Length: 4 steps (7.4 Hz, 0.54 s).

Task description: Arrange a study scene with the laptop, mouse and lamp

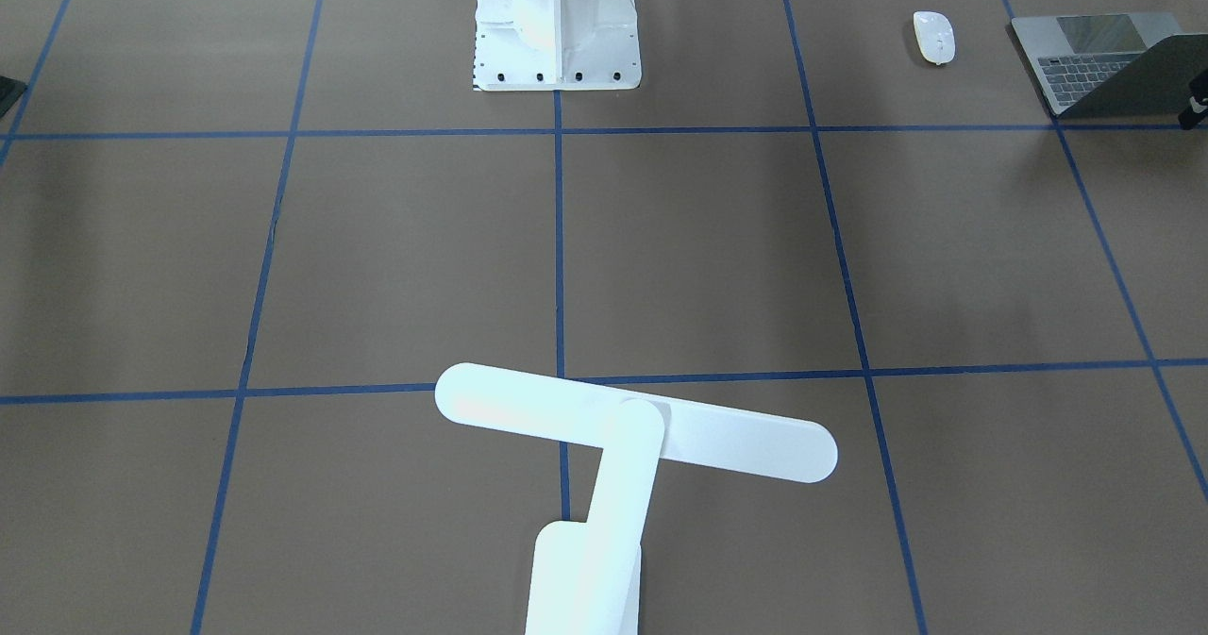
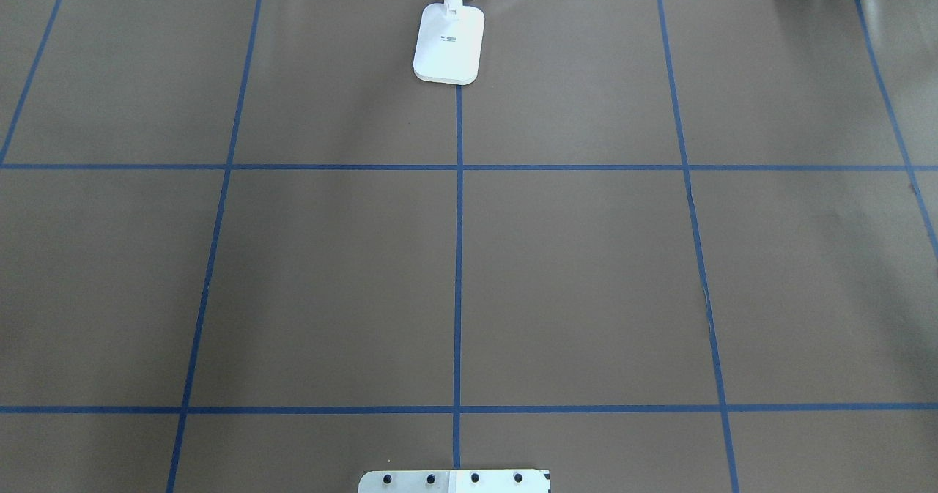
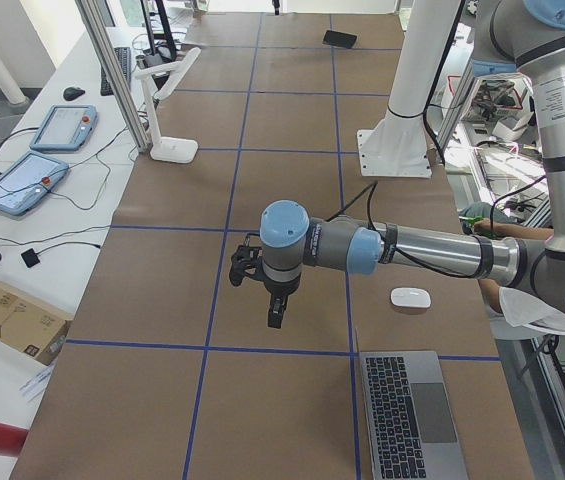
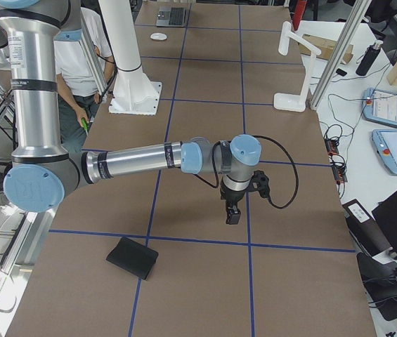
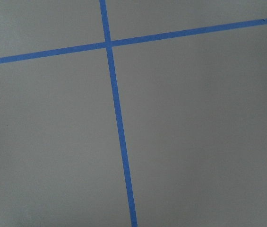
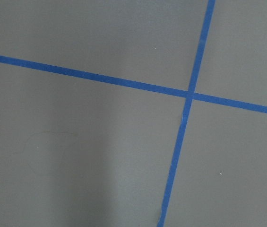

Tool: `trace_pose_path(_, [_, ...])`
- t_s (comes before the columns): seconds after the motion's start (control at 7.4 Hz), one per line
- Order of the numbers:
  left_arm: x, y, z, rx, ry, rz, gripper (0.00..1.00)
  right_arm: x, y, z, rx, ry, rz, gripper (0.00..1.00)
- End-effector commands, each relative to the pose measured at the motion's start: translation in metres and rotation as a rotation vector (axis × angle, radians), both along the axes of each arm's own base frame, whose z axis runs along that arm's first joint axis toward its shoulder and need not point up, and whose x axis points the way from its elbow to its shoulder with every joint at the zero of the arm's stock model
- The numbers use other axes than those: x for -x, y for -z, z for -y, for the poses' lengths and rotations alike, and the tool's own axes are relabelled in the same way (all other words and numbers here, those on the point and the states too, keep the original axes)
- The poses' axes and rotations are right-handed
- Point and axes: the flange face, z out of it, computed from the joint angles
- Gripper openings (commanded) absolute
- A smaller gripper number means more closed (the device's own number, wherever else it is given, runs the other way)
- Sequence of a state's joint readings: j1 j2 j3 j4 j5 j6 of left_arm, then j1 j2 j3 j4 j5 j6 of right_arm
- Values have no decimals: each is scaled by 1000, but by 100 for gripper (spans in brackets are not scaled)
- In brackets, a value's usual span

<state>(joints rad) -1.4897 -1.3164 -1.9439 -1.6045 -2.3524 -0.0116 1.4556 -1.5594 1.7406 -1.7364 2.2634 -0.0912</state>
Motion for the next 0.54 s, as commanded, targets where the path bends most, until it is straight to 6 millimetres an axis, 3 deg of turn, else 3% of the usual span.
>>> trace_pose_path(0.0, [1,-1,-3,-2,-2,1,100,0,1,-2,-1,-1,-1,99])
trace_pose_path(0.41, [1,1,-3,-1,2,4,100,0,1,-2,-2,1,-1,99])
